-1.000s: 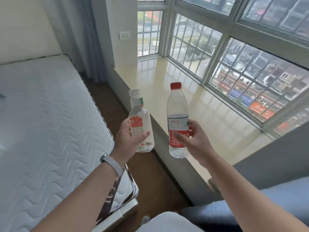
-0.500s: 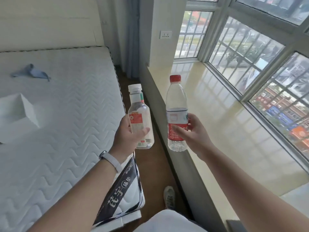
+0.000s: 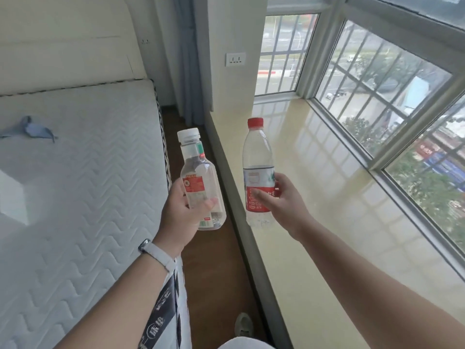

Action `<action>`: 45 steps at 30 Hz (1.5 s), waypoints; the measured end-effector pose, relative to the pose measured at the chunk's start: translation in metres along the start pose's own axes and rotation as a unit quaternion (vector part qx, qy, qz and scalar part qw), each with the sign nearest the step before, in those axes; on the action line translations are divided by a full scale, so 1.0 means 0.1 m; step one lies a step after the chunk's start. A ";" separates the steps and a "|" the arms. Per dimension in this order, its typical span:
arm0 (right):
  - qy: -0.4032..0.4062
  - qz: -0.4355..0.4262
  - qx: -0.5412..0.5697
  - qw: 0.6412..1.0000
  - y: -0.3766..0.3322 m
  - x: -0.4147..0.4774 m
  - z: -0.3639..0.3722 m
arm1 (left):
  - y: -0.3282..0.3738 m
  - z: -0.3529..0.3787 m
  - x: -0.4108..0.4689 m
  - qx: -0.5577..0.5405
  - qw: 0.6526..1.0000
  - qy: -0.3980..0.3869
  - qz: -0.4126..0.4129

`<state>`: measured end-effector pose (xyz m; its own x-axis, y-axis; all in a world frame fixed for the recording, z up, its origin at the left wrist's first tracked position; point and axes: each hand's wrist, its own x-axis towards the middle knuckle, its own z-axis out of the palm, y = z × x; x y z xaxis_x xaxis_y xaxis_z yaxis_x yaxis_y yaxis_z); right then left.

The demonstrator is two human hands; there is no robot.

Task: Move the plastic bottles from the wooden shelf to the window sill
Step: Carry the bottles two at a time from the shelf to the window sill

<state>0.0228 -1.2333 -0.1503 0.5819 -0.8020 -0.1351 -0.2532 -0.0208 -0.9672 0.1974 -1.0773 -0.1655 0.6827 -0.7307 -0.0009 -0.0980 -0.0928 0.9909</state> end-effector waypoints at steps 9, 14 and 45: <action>-0.023 0.009 0.045 0.999 0.04 0.53 -0.21 | 0.18 0.21 0.44 0.030 0.999 0.018 0.011; -0.023 0.003 0.040 0.999 -0.05 0.80 -0.21 | 0.19 0.24 0.69 0.033 0.999 0.030 0.010; 0.077 -0.012 0.009 0.997 -0.80 3.89 0.77 | 0.17 -0.59 4.36 -0.002 0.994 -0.094 0.051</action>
<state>0.3288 -1.4976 -0.1418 0.4620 -0.8834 -0.0788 -0.2261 -0.0314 -0.9736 0.5361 -1.3581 -0.1409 0.5221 -0.8495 0.0757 -0.1573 -0.0087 0.9875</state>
